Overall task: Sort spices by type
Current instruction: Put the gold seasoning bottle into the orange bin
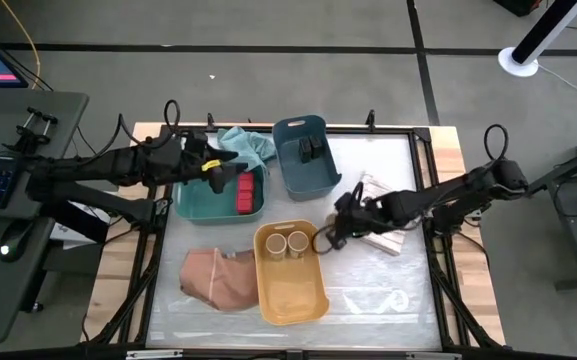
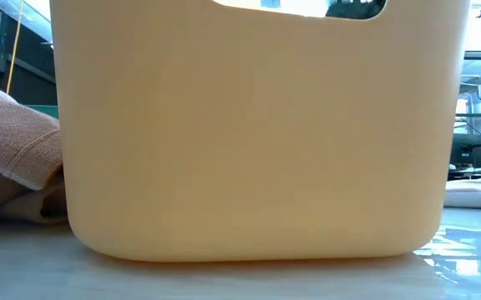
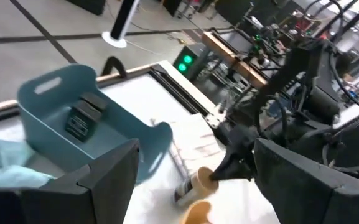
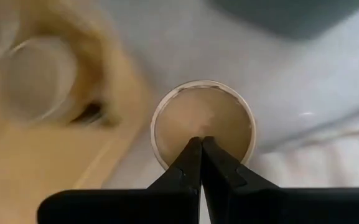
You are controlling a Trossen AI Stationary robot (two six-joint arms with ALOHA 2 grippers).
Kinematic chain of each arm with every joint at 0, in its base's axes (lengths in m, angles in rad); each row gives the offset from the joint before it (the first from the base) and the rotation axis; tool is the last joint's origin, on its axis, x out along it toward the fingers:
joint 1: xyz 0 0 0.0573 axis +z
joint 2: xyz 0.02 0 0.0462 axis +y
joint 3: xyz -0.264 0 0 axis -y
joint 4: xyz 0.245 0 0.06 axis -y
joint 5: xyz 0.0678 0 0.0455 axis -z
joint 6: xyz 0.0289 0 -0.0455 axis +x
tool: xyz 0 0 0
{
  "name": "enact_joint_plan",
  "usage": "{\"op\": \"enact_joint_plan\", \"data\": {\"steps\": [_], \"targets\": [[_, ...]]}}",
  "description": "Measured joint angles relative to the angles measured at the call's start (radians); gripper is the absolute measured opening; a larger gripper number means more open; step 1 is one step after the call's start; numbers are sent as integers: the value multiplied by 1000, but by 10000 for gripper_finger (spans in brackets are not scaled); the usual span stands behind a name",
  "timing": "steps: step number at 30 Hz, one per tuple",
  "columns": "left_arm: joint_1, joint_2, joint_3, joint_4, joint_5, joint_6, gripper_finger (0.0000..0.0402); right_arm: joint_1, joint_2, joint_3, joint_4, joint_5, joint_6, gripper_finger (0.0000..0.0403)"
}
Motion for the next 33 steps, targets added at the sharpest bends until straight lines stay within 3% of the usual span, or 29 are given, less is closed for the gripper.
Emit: {"op": "enact_joint_plan", "data": {"steps": [14, 21, 25, 27, 31, 33], "targets": [[-37, 3, 0, 1, -10, 92, 300, 245, 1, 22, 41, -197, -86, 0], [-37, 3, 0, -2, 8, 205, 300, 249, 1, 242, -179, -224, -292, 0], [-37, 3, 0, -19, 11, 239, 300, 239, 1, 332, -185, -208, -452, 0], [-37, 3, 0, -43, 29, 239, 300, 219, 5, 354, -193, -213, -426, 1], [-37, 3, 0, -111, 68, 239, 300, 175, 13, 360, -189, -387, -413, 16], [-37, 3, 0, -146, 80, 234, 300, 158, 16, 361, -195, -402, -421, 21]]}}
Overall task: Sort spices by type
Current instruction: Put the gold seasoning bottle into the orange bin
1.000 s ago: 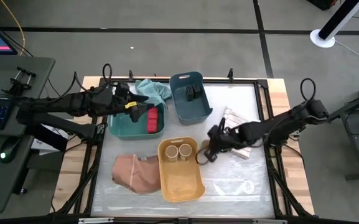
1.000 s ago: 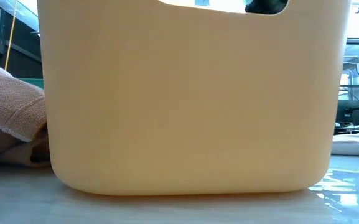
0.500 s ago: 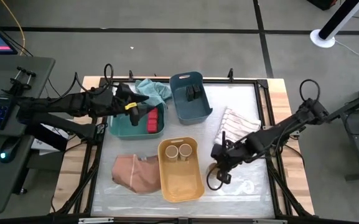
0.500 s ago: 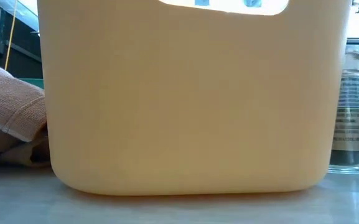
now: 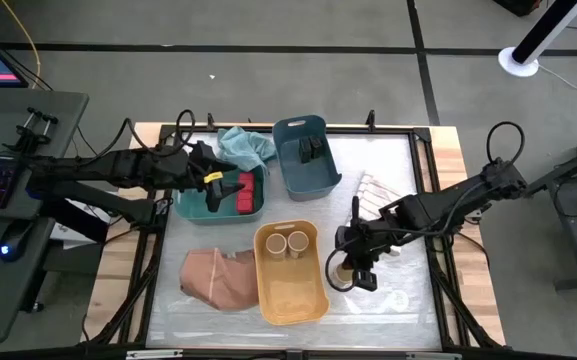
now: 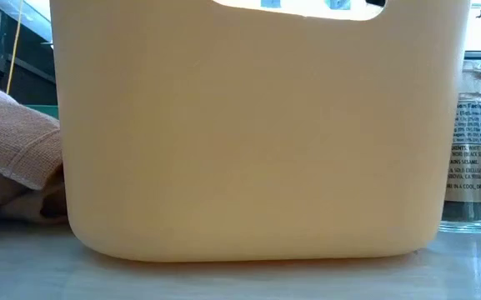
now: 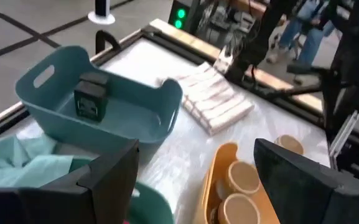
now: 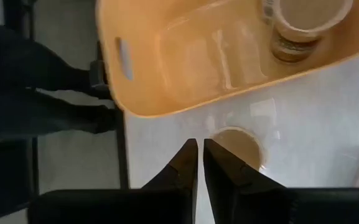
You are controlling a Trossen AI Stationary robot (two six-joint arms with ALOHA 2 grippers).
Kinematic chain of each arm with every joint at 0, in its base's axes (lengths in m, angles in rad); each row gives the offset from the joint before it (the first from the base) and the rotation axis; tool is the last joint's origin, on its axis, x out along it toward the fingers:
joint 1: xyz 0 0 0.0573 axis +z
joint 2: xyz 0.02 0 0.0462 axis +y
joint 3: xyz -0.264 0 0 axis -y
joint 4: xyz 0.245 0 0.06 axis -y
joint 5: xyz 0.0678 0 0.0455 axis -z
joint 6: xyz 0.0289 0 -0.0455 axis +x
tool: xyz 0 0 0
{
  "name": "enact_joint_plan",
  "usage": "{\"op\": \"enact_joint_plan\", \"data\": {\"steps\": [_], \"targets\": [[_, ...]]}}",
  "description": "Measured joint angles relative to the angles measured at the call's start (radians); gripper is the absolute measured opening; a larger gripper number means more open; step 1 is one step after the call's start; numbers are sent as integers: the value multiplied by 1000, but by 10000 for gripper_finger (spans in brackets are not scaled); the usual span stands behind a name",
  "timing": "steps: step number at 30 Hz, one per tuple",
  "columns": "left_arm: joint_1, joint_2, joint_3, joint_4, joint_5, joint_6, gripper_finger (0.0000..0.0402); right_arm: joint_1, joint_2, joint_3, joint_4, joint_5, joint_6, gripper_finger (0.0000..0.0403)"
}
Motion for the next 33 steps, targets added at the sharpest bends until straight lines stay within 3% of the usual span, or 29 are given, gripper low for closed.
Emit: {"op": "enact_joint_plan", "data": {"steps": [11, 22, 26, 33], "targets": [[0, 0, 0, -27, 2, -4, 300, -74, 3, 0, -31, 146, 8, 23], [0, 0, 0, -27, 1, -31, 300, -87, 4, 0, -33, 209, -20, 28], [0, 0, 0, -26, 1, -37, 300, -91, 14, 0, -87, 180, -8, 79], [0, 0, 0, -26, -1, -54, 300, -62, 64, 0, -104, 118, 57, 250]]}}
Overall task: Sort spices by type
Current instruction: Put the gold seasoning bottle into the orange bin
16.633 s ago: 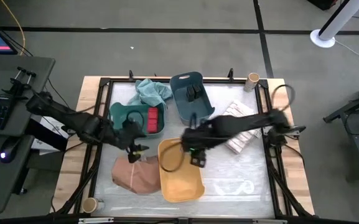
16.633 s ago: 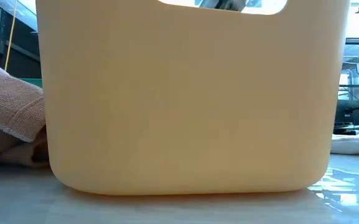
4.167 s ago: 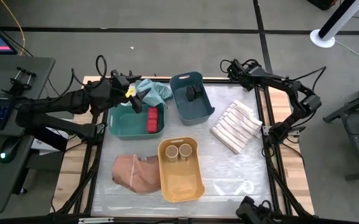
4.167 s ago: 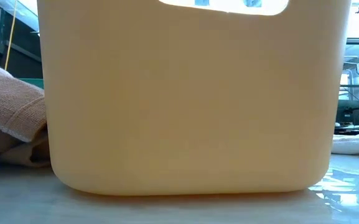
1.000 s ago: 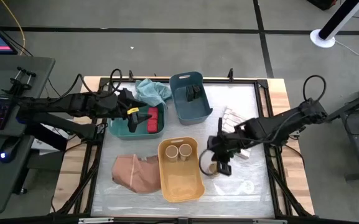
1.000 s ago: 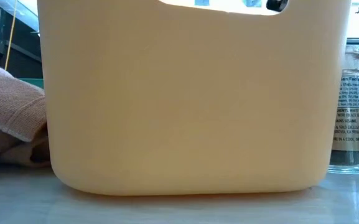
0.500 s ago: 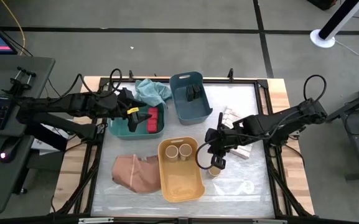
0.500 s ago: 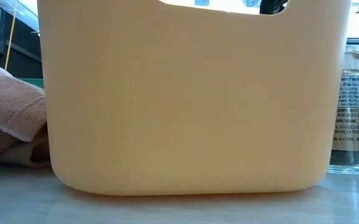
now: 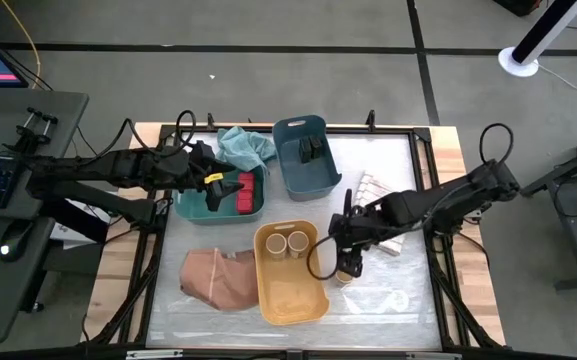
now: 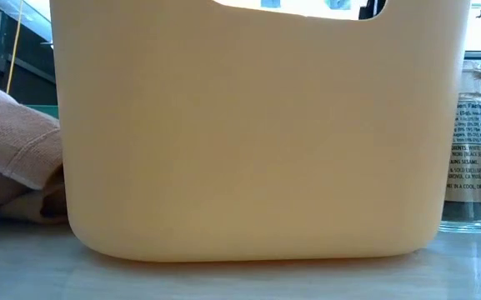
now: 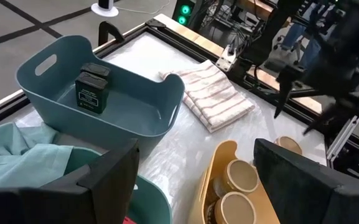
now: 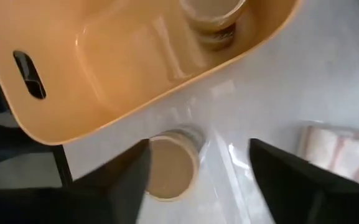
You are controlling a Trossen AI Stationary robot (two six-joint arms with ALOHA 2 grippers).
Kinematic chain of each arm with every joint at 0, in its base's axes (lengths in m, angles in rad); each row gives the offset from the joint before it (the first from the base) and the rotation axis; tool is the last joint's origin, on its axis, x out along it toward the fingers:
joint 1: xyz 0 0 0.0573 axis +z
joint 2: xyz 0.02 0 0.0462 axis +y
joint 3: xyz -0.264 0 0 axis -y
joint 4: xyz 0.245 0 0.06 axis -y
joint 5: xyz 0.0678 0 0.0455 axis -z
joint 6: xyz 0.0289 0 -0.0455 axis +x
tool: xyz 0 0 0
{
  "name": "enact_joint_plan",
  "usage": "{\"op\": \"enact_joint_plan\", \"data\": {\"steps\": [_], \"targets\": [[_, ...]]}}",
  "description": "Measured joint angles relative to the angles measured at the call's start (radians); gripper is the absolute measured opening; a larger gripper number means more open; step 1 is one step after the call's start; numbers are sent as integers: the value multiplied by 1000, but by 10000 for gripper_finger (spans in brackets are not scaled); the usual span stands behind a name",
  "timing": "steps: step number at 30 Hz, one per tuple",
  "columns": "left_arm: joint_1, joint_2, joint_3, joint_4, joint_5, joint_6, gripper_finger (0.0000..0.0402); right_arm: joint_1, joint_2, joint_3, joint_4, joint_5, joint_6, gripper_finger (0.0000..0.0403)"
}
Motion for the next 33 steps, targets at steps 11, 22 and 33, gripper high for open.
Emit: {"op": "enact_joint_plan", "data": {"steps": [11, 22, 33], "targets": [[0, 0, 0, -2, 0, -2, 300, 105, 117, 0, 2, -90, -80, 366], [0, 0, 0, -13, 1, -2, 300, 157, 206, 2, 7, 39, -111, 365], [-1, 0, 0, -18, 5, -2, 300, 156, 268, 1, 3, 2, -117, 363]]}}
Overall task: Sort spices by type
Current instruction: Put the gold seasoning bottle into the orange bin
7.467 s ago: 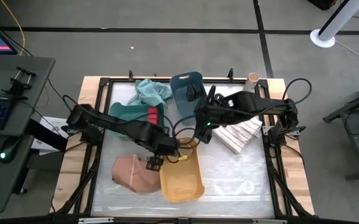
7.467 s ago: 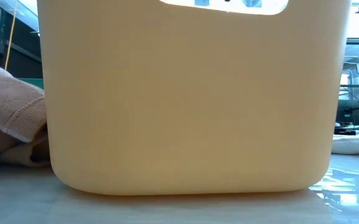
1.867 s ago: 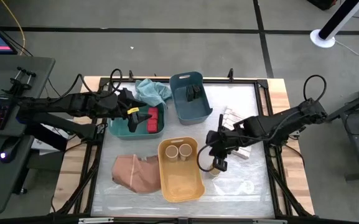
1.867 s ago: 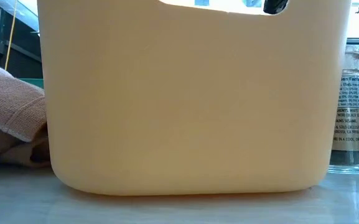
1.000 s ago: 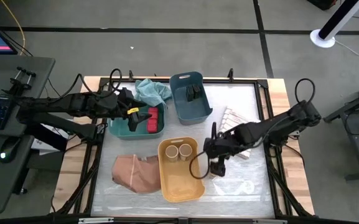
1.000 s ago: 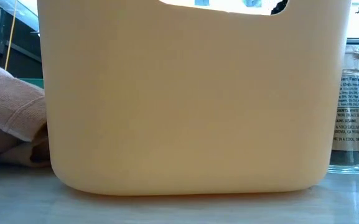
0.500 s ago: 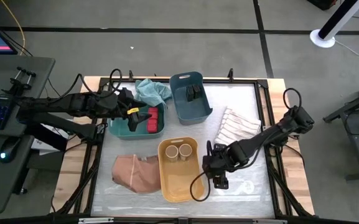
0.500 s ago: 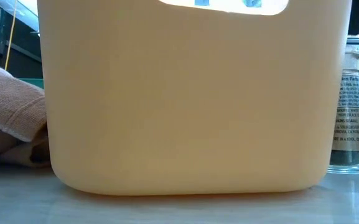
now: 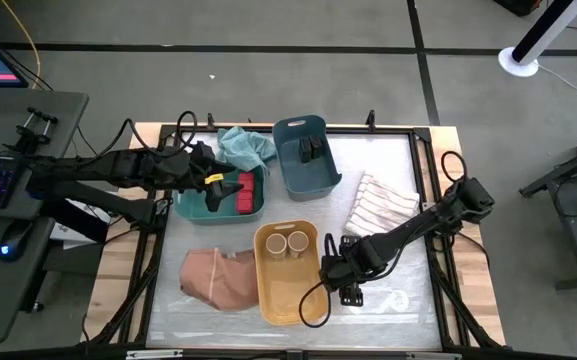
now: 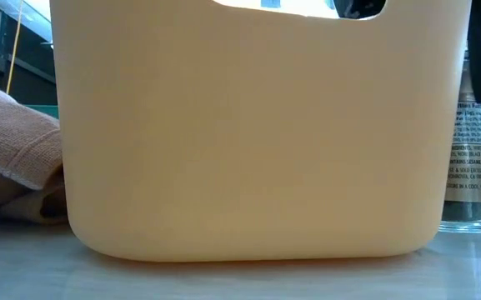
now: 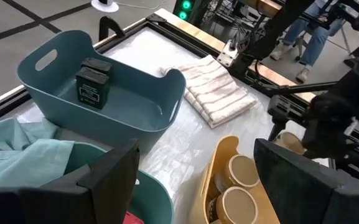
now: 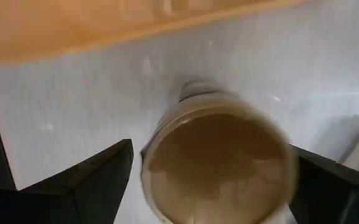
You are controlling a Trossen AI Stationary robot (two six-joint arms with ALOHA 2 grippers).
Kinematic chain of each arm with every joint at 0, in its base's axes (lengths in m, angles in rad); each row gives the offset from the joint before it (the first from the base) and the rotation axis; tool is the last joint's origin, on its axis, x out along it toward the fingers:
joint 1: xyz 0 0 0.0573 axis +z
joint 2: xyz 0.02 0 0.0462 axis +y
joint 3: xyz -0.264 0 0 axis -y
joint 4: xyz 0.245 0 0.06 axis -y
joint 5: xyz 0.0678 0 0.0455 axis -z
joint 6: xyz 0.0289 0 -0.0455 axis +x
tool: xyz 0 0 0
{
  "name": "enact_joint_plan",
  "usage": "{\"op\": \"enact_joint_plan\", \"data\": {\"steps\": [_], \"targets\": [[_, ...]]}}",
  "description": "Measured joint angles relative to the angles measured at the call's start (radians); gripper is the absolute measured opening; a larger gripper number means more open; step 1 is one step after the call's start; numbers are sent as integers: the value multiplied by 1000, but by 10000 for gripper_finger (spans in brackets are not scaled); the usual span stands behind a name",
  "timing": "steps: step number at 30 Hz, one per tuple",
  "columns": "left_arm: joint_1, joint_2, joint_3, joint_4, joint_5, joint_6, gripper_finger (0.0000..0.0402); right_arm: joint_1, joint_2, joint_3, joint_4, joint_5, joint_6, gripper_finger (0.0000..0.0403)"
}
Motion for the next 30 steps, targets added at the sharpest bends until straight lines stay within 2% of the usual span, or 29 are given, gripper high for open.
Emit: {"op": "enact_joint_plan", "data": {"steps": [4, 8, 13, 17, 19, 24, 27, 30], "targets": [[0, -1, 0, -3, 66, 13, 300, 0, 9, 0, -10, -13, -13, 333], [0, -15, 0, -8, 154, 27, 300, -5, 8, 2, -31, -16, 24, 266], [-6, -46, 0, -45, 245, 29, 300, -16, 7, 91, -227, -5, -26, 265], [-36, -76, 0, -100, 264, 46, 300, -21, 5, 240, -476, 116, -119, 265], [-51, -87, 0, -128, 262, 45, 300, -33, 4, 331, -521, 175, -148, 265], [-85, -84, 0, -165, 188, 32, 300, -91, 3, 497, -393, 189, -227, 265], [-101, -74, 0, -163, 156, 26, 300, -111, 7, 523, -276, 152, -283, 265], [-119, -63, 0, -163, 153, 8, 300, -113, 39, 524, -234, 86, -331, 265]]}}
